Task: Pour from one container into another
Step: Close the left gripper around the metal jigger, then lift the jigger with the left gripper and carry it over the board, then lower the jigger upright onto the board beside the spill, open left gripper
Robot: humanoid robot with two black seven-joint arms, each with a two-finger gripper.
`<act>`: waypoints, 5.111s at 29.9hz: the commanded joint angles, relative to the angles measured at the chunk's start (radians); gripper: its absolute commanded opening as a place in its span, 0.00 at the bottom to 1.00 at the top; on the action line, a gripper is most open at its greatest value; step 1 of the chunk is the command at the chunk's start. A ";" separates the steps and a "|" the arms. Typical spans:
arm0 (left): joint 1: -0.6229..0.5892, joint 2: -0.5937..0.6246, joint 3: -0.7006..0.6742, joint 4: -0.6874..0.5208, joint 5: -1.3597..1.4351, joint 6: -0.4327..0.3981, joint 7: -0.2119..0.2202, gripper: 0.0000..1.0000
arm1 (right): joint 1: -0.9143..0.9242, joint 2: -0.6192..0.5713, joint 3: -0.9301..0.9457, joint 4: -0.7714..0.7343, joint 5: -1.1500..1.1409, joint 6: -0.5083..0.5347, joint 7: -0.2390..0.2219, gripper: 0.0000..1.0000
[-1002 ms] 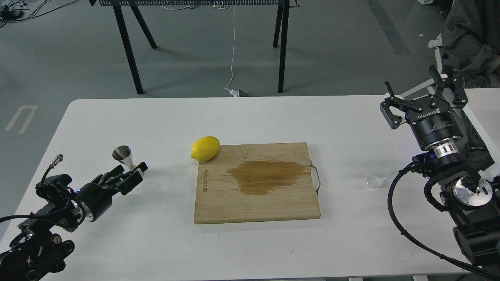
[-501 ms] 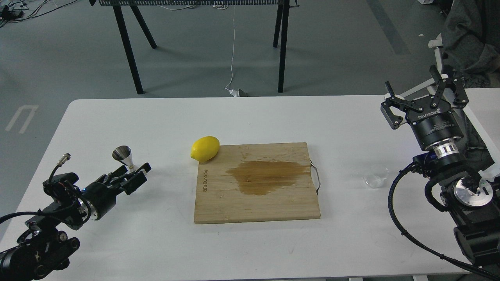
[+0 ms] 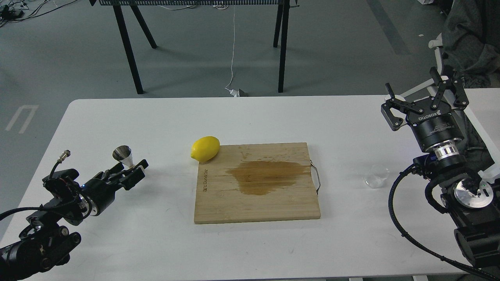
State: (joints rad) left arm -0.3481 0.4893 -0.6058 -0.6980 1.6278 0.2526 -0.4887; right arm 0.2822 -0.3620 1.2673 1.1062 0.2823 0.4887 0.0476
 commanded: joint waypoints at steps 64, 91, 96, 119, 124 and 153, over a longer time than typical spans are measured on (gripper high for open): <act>-0.101 -0.081 0.098 0.183 0.000 0.053 0.000 0.11 | -0.008 0.000 0.001 0.000 0.000 0.000 0.000 0.99; -0.454 -0.147 0.097 -0.170 -0.020 -0.223 0.000 0.09 | 0.018 0.000 -0.006 -0.040 -0.002 0.000 0.000 0.99; -0.457 -0.248 0.156 -0.167 0.032 -0.227 0.000 0.09 | 0.026 0.000 -0.016 -0.066 -0.002 0.000 -0.002 0.99; -0.331 -0.489 0.261 0.078 0.213 -0.050 0.000 0.09 | 0.078 -0.003 -0.023 -0.072 -0.002 -0.030 -0.002 0.99; -0.331 -0.489 0.267 0.133 0.215 -0.033 0.000 0.10 | 0.078 -0.005 -0.022 -0.072 -0.002 -0.029 -0.002 0.99; -0.328 -0.489 0.310 0.209 0.213 0.010 0.000 0.25 | 0.075 -0.002 -0.020 -0.069 -0.002 -0.027 -0.002 0.99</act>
State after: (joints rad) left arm -0.6765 0.0001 -0.2954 -0.4841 1.8407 0.2630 -0.4887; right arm 0.3577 -0.3634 1.2470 1.0369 0.2807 0.4618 0.0460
